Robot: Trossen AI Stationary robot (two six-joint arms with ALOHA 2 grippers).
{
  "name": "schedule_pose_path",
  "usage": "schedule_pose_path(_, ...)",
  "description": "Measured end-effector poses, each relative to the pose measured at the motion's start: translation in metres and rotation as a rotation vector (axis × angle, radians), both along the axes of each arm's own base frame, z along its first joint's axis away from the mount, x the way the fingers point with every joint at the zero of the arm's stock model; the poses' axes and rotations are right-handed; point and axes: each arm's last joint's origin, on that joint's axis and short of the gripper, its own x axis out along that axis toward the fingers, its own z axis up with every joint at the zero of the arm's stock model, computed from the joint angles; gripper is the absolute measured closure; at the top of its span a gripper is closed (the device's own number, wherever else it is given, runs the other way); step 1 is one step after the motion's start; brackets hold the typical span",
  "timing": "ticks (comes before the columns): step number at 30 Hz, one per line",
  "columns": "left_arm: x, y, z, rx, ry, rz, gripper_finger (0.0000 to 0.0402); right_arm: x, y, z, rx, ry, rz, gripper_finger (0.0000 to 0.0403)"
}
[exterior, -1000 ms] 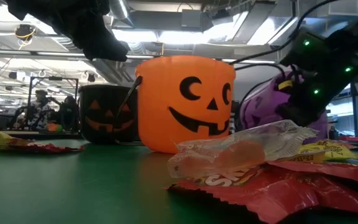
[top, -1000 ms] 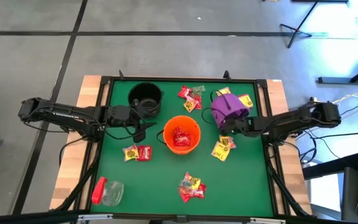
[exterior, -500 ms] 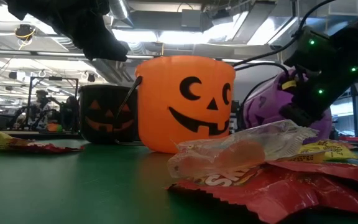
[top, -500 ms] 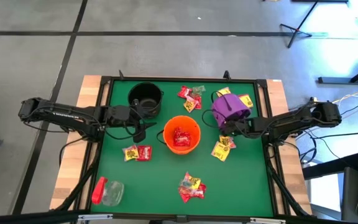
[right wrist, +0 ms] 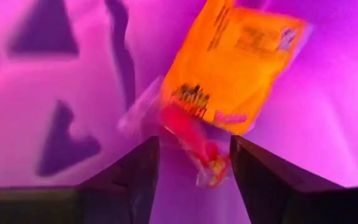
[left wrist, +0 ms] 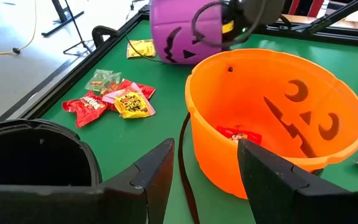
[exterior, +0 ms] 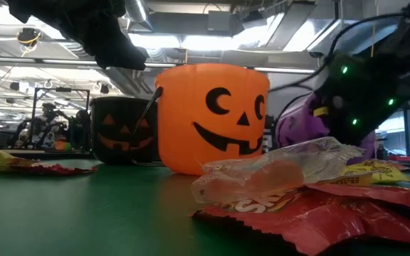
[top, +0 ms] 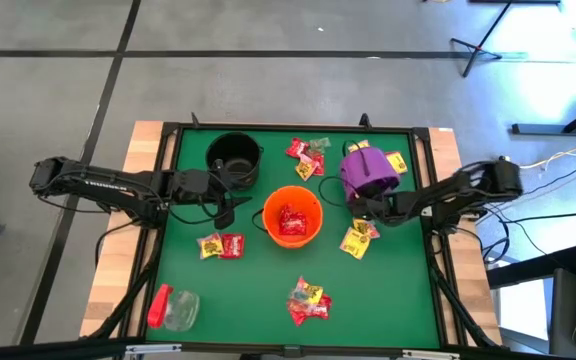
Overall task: Sort candy
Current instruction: Remove the orange candy from the purple bin and put it into the orange bin
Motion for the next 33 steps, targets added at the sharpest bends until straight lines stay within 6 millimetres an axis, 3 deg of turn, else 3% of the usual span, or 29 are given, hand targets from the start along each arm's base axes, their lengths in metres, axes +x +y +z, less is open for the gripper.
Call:
schedule_pose_path(8, 0.0, 0.0, 0.0, -0.006, -0.002, 0.003, 0.0234, 0.01, -0.02, -0.028, 0.032, -0.019, -0.083, 0.0238)
schedule_pose_path(13, 0.0, 0.0, 0.0, -0.02, -0.006, 0.008, 0.0234, 0.013, -0.021, -0.027, 0.048, -0.02, -0.04, 0.0309)
schedule_pose_path(17, 0.0, 0.0, 0.0, -0.021, -0.006, 0.007, 0.0234, 0.012, -0.021, -0.021, 0.068, -0.012, 0.0, 0.0387)
schedule_pose_path(22, 0.0, 0.0, 0.0, -0.021, -0.006, 0.007, 0.0234, 0.008, -0.019, -0.008, 0.104, -0.028, 0.027, 0.0375)
schedule_pose_path(33, 0.0, 0.0, 0.0, -0.02, -0.006, 0.008, 0.0234, -0.008, -0.012, 0.04, 0.323, -0.166, 0.038, 0.0397)
